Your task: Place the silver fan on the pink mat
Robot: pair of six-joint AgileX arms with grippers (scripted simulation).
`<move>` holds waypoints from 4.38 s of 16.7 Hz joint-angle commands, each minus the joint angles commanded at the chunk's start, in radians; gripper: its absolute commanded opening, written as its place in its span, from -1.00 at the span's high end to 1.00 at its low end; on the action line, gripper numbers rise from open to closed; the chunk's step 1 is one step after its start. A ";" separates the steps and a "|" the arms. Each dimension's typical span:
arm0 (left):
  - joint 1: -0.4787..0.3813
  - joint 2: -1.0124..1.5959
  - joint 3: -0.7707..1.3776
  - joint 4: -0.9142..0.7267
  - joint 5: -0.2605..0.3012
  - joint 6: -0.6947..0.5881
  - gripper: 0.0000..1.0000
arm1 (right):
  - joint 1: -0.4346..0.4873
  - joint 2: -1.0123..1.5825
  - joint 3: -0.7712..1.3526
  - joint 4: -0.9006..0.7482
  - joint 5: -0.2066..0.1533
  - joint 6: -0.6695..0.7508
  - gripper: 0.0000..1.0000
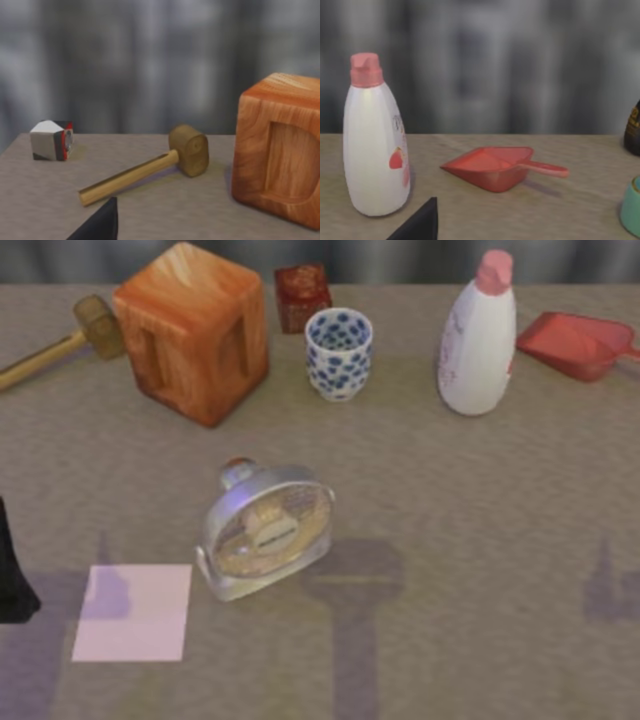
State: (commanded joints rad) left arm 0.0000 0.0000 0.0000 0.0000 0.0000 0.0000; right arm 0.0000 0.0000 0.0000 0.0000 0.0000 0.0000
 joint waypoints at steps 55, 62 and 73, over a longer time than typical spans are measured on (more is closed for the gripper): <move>-0.608 2.005 1.683 -1.247 0.002 0.462 0.06 | 0.000 0.000 0.000 0.000 0.000 0.000 -1.00; -0.608 2.005 1.683 -1.247 0.002 0.462 1.00 | 0.000 0.000 0.000 0.000 0.000 0.000 -1.00; -0.602 2.009 1.725 -1.290 0.001 0.462 1.00 | 0.000 0.000 0.000 0.000 0.000 0.000 -1.00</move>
State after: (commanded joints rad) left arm -0.6023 2.0090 1.7254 -1.2900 0.0012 0.4617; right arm 0.0000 0.0000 0.0000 0.0000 0.0000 0.0000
